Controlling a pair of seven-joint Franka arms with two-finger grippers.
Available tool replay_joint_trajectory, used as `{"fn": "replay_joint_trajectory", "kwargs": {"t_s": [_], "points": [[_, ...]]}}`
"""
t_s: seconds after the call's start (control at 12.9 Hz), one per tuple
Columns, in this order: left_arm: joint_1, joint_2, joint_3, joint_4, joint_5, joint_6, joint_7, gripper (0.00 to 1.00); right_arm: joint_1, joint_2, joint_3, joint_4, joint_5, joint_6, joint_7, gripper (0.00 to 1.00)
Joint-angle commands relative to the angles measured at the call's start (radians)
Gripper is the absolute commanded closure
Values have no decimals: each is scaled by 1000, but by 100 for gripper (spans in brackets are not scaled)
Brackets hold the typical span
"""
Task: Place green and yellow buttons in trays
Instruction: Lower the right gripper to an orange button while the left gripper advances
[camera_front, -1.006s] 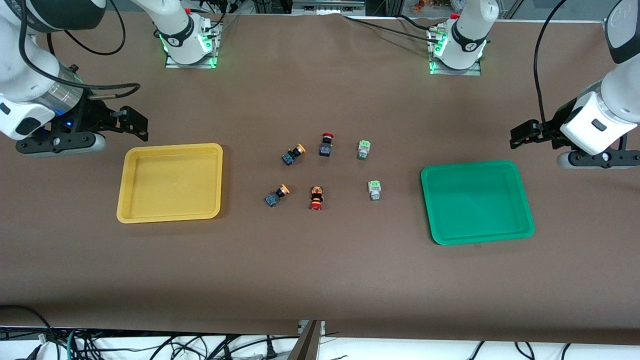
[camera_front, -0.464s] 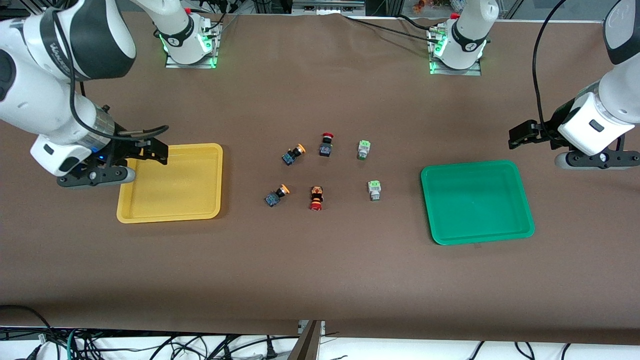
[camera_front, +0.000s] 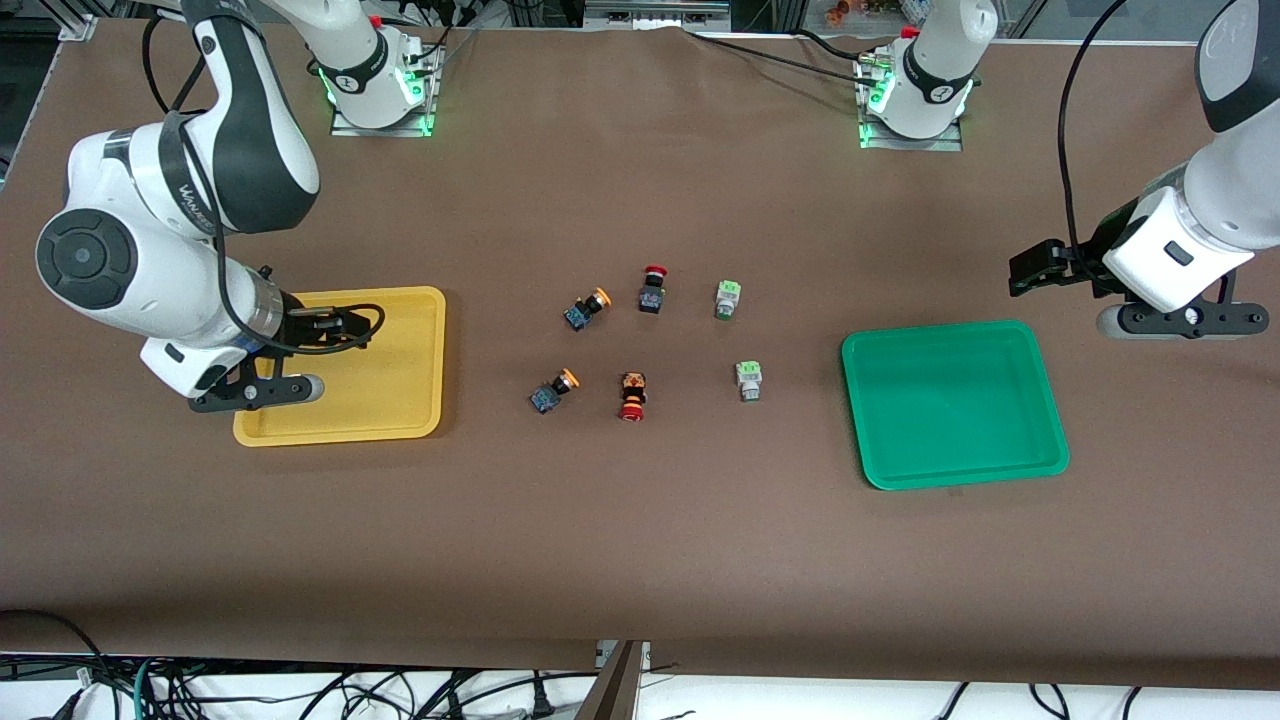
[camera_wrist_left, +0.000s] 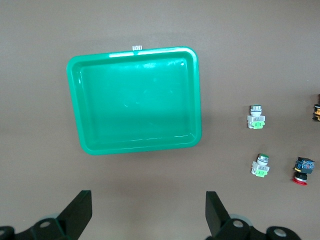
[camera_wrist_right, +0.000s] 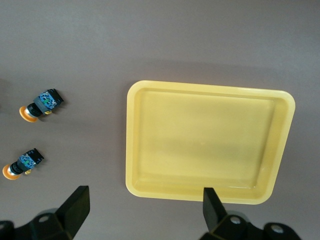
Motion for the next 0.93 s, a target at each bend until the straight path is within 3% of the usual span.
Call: {"fn": "replay_joint_trajectory", "kwargs": {"t_s": [0.0,0.31,0.62,0.85], "points": [[-25,16,-2,32,-22,-21,-48,0,27,11,3,9,41,42,13,0],[-92,22,-10,-55,-25,83,-132,0,80,105,5,11,167,163,112,1],[-83,25,-62,-219,-27,282,-161,0,194,215,5,17,179,301,449,1],[-83,51,-152,-324,-25,437,-257,0,263,286,5,20,179,410,629,1]]}}
